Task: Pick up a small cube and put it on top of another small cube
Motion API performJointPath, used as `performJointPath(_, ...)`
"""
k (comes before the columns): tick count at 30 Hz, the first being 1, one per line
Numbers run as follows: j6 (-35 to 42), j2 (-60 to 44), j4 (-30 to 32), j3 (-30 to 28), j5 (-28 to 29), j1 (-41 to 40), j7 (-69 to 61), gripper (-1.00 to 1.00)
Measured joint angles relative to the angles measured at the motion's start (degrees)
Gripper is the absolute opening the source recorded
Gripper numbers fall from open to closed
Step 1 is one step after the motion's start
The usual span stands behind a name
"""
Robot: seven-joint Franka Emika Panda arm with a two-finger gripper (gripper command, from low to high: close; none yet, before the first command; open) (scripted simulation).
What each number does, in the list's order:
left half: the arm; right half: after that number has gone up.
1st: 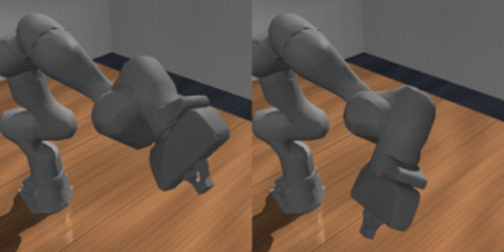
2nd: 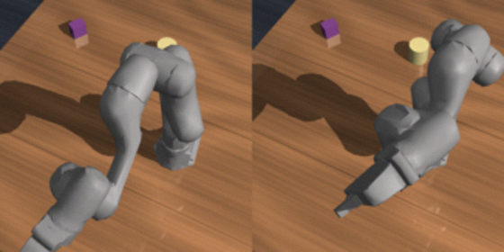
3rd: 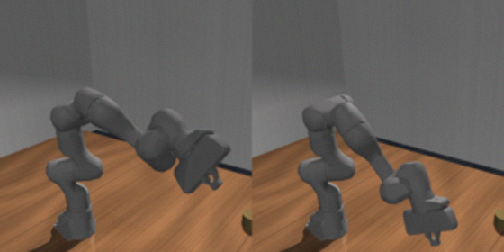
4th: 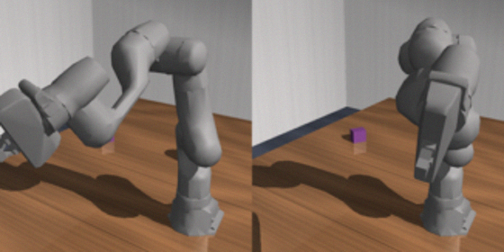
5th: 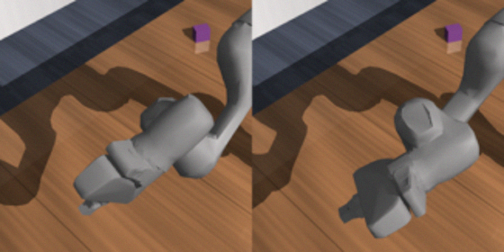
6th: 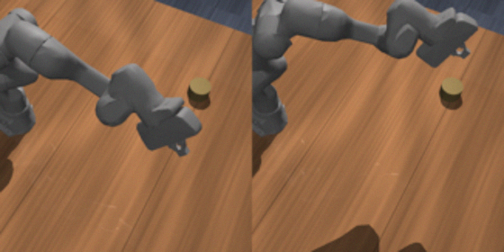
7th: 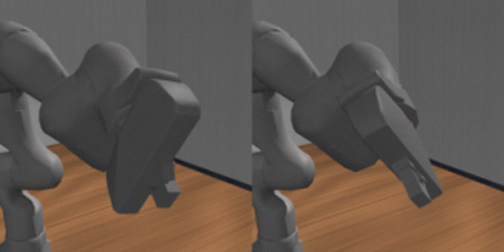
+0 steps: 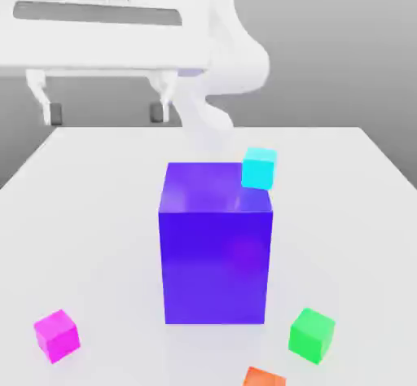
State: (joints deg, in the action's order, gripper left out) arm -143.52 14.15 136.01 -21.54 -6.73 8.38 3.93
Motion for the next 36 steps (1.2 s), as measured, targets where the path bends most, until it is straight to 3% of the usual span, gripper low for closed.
performJointPath(10, -6.2, -18.9, 2.2, -4.4, -9.1, -3.7, -27.5, 0.0)
performJointPath(17, -11.4, -31.3, 3.7, -2.9, -11.1, -9.9, -42.7, 0.0)
performJointPath(21, -17.1, -39.5, 1.8, 3.1, -17.0, -15.1, -48.2, 0.0)
performJointPath(22, -18.2, -40.9, 1.5, 4.4, -18.1, -16.1, -49.1, -1.0)
performJointPath(29, -18.1, -40.9, 1.5, 4.4, -18.1, -16.1, -49.1, -1.0)
performJointPath(33, -13.0, -33.7, 3.4, -0.5, -11.6, -12.6, -44.3, -1.0)
performJointPath(36, -11.2, -32.3, 2.8, 0.8, -8.9, -10.3, -46.3, -1.0)
